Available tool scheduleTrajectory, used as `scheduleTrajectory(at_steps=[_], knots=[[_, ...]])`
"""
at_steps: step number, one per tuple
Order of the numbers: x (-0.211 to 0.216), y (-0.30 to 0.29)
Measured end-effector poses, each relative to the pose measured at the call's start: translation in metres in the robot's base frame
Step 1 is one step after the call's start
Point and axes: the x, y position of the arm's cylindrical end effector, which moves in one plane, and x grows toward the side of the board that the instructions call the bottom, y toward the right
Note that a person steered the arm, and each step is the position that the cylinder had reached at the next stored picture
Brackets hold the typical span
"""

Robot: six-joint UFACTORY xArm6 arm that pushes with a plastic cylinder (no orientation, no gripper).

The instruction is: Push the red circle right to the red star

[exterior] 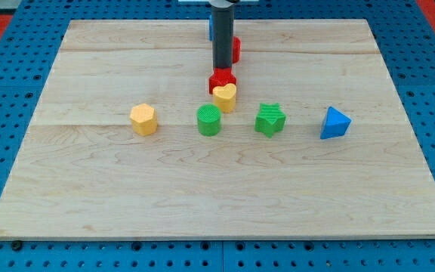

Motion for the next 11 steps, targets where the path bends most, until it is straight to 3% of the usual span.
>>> scheduleTrajectory(at_steps=[3, 9, 11], knots=[[-0.064, -0.029], [-0.059, 0.064], [-0.042, 0.052]])
